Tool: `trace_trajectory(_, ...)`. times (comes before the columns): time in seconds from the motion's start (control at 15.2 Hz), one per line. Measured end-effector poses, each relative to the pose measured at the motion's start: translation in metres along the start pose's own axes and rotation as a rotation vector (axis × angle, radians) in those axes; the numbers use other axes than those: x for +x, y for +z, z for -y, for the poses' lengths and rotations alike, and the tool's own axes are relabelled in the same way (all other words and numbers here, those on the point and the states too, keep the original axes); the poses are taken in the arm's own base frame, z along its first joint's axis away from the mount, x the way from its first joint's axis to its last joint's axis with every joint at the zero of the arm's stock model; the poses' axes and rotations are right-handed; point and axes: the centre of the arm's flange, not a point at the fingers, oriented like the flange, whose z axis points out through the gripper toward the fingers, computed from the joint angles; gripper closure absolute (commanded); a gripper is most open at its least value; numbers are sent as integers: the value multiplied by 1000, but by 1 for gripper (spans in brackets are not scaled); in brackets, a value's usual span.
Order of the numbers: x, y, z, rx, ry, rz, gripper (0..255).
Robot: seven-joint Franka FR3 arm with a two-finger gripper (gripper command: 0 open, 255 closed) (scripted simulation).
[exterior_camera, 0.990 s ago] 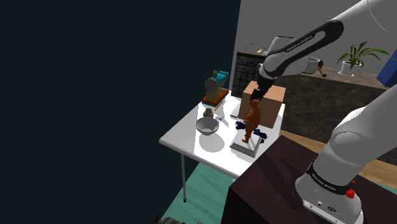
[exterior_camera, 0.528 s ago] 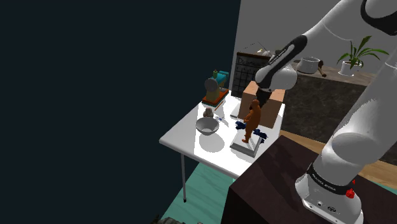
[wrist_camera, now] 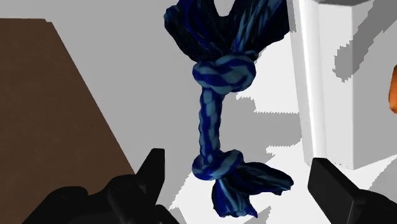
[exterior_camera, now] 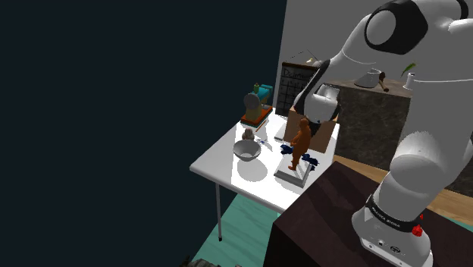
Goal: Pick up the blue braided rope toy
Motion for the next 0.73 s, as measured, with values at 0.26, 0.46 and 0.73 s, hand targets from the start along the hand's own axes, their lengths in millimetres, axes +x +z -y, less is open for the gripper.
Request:
trace_trajectory(0.26, 2, 34, -14, 10, 13, 1, 0)
trace_trajectory(0.46, 0, 51, -18, 11, 14, 1, 0)
trace_trajectory(0.73, -1, 67, -19, 11, 15, 1, 255)
